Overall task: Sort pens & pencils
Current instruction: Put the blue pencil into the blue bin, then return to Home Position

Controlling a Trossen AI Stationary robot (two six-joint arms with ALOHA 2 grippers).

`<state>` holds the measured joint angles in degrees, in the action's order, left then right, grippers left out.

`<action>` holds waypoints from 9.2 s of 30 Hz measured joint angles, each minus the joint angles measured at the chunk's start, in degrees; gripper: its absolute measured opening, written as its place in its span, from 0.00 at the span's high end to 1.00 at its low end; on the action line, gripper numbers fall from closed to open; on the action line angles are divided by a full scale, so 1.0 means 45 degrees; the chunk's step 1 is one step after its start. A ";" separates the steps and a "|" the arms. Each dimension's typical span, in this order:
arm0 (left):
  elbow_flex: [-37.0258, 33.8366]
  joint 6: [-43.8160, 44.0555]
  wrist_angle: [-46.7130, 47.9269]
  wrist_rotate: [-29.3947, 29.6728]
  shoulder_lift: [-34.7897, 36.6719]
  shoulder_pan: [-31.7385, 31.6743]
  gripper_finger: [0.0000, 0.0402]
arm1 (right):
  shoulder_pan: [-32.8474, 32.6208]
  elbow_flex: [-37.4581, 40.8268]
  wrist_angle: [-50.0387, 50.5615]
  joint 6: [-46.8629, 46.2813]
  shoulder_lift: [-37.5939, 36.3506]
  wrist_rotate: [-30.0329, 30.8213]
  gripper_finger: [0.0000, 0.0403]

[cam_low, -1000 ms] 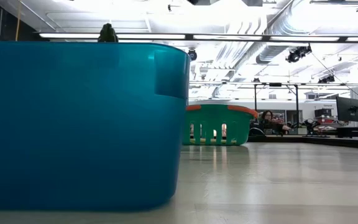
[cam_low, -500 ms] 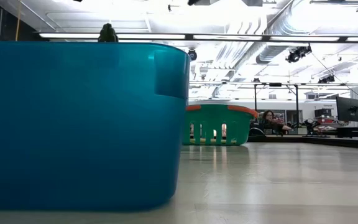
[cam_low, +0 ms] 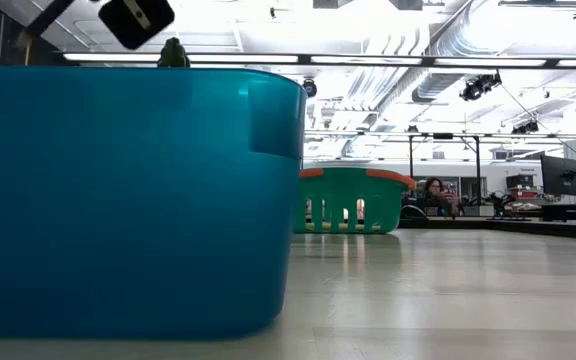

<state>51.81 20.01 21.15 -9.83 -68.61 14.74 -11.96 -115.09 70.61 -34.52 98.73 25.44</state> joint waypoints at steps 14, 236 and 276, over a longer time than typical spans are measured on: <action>0.0001 -0.0140 0.0809 -0.0828 -0.1921 0.0005 0.94 | -0.0297 0.0000 0.0189 0.0005 -0.0038 0.0232 0.68; -1.1390 -0.3358 -0.5313 0.3517 1.5157 -0.3026 0.83 | -0.2643 2.5461 -1.9212 0.6725 -2.1878 -0.2814 0.68; -1.1395 -0.3813 -0.5120 0.3524 1.5157 -0.3031 0.83 | 0.5823 2.5471 -1.6510 0.3352 -2.1875 -0.5373 0.68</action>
<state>0.54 2.85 -1.89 6.02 -0.40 1.10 14.24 -0.47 -3.68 -19.44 0.30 1.26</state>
